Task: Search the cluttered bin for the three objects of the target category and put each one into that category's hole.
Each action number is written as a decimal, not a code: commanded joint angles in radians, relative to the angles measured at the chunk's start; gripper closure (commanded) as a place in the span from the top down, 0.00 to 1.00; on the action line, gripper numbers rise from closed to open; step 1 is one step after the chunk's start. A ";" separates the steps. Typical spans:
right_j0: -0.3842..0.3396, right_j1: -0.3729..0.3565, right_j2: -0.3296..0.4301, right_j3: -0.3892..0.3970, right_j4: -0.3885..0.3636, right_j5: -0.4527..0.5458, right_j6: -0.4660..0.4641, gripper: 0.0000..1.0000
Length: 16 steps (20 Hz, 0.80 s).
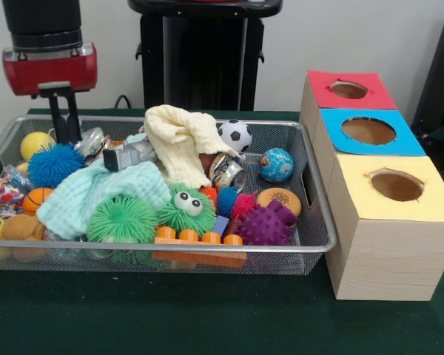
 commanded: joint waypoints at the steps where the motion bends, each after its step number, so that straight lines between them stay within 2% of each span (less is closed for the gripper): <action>1: -0.044 0.125 0.072 -0.137 -0.096 0.174 -0.459 0.00; 10: -0.019 0.191 0.021 -0.196 -0.150 0.162 -0.465 0.00; 16: -0.008 0.211 0.016 -0.219 -0.161 0.157 -0.463 0.00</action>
